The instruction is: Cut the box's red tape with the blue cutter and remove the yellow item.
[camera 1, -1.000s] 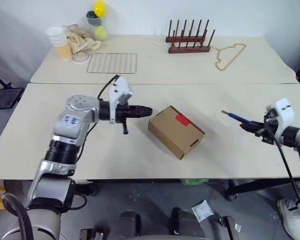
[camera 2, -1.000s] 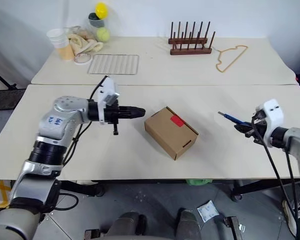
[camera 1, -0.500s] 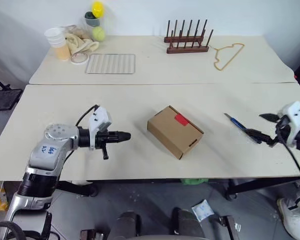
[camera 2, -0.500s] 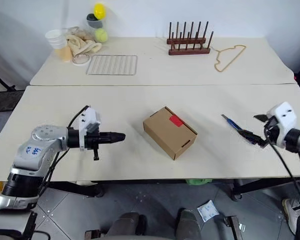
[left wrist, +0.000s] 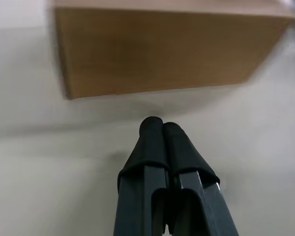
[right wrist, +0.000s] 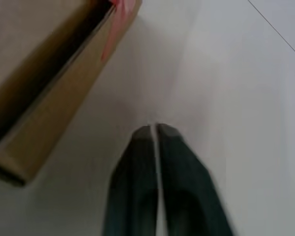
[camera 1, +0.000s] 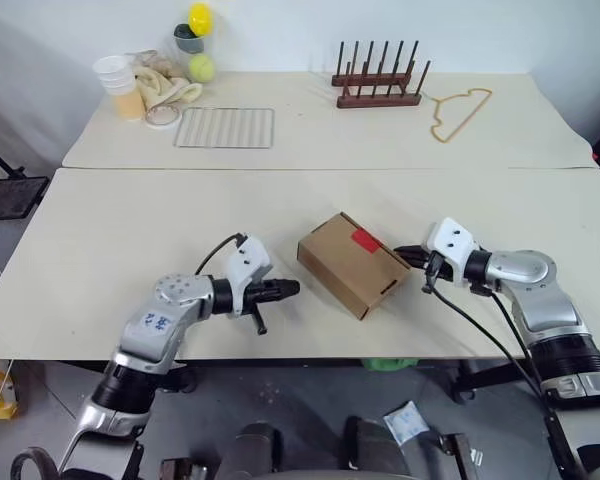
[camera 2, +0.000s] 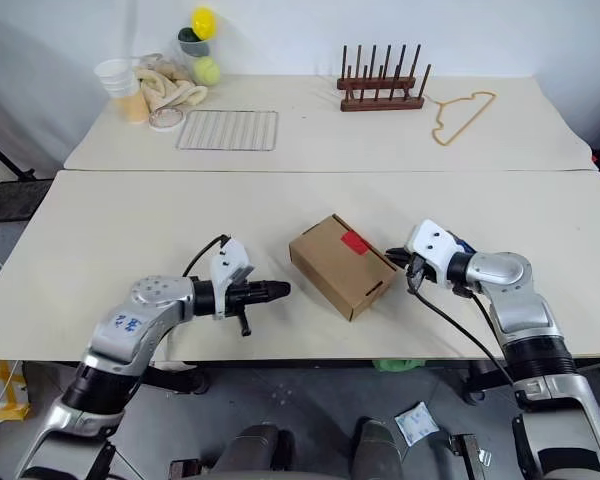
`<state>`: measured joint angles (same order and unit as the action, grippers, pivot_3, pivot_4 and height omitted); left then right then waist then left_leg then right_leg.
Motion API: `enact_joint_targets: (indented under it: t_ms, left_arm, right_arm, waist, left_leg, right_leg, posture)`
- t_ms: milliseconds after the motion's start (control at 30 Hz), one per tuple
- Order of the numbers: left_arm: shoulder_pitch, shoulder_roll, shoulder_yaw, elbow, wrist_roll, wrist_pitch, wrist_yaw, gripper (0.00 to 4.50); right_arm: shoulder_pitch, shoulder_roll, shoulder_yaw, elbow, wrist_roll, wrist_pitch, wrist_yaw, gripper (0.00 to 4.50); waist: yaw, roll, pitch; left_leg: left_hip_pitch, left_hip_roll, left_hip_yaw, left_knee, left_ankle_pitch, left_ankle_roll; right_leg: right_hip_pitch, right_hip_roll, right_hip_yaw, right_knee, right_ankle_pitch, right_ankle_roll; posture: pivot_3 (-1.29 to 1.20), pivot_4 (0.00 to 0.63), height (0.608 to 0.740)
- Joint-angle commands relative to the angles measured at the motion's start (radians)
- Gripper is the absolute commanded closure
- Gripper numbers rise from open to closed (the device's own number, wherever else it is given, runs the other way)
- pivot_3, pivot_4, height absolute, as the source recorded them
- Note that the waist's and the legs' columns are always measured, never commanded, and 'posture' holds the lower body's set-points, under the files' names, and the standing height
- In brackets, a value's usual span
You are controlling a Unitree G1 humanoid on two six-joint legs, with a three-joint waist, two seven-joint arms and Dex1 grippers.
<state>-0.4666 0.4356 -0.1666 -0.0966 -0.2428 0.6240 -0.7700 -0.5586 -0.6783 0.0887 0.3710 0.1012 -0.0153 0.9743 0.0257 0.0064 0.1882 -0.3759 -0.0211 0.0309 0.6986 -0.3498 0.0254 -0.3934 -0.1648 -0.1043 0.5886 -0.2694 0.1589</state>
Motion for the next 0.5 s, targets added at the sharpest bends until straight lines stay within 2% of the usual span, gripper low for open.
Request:
enact_joint_targets:
  t_ms: [33,200,500]
  left_arm:
    - [-0.036,-0.037,-0.021,0.017,0.027,0.002,0.052,4.5]
    - [-0.031,-0.015,-0.004,-0.005,0.006,0.031,0.039,4.5]
    - [-0.003,0.08,0.019,-0.025,-0.014,0.041,-0.019,4.5]
  right_arm:
    - [0.014,0.005,0.004,-0.123,0.06,0.055,0.073,4.48]
    - [0.053,-0.015,0.015,-0.278,0.095,0.172,0.123,4.48]
    - [0.118,-0.002,0.054,-0.456,0.076,0.336,0.079,4.48]
  waist:
    - [-0.003,0.0,0.0]
    - [-0.006,0.0,0.0]
    - [-0.001,0.0,0.0]
  left_leg:
    - [0.0,0.0,0.0,0.0,0.0,0.0]
    - [0.001,0.001,0.001,0.0,0.0,0.0]
    - [0.001,0.001,0.0,0.0,0.0,0.0]
  right_leg:
    - [0.0,0.0,0.0,0.0,0.0,0.0]
    - [0.0,0.001,0.0,0.001,0.0,0.0]
    - [0.0,0.0,0.0,0.001,0.0,0.0]
  posture:
    - [0.0,0.15,0.74]
    - [0.0,0.15,0.74]
    - [0.0,0.15,0.74]
